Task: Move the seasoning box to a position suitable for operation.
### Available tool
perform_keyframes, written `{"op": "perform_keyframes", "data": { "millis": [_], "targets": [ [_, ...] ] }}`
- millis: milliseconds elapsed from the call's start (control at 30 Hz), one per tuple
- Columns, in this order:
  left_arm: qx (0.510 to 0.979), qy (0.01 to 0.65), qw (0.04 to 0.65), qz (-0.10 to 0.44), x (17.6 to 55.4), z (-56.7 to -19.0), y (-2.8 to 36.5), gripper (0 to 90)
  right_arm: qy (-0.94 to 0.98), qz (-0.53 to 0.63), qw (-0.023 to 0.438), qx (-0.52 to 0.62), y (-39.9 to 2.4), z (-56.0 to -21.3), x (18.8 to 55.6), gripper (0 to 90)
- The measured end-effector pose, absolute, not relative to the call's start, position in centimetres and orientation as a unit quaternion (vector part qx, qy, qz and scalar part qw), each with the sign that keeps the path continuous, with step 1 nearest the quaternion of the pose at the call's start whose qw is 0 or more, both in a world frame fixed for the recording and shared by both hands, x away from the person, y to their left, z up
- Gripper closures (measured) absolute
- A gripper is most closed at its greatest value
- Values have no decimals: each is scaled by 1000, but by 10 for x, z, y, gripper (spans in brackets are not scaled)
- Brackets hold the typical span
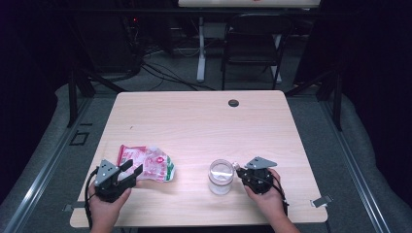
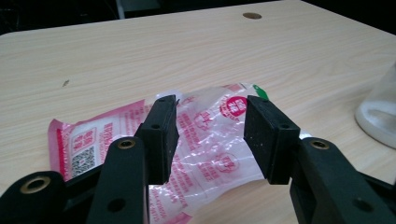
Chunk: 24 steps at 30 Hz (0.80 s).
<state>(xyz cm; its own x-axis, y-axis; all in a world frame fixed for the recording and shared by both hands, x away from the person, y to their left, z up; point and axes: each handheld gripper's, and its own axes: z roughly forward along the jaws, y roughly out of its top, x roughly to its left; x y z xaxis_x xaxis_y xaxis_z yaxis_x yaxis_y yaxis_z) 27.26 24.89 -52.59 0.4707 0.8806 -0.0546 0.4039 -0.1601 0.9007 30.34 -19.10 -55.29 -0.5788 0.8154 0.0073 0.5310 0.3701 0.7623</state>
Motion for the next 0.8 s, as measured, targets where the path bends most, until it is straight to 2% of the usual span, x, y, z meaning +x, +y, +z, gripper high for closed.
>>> {"op": "perform_keyframes", "data": {
  "millis": [400,533,633,800],
  "targets": [
    [737,434,461,236,263,-523,224,608,818,384,152,401,-193,-544,293,778],
    [748,423,456,232,261,-519,213,635,820,388,143,395,-195,-541,290,735],
    [756,421,453,215,262,-517,203,686,824,394,145,380,-198,-532,287,714],
    [764,414,452,202,264,-513,183,712,823,409,145,366,-199,-523,278,704]
  ]
}}
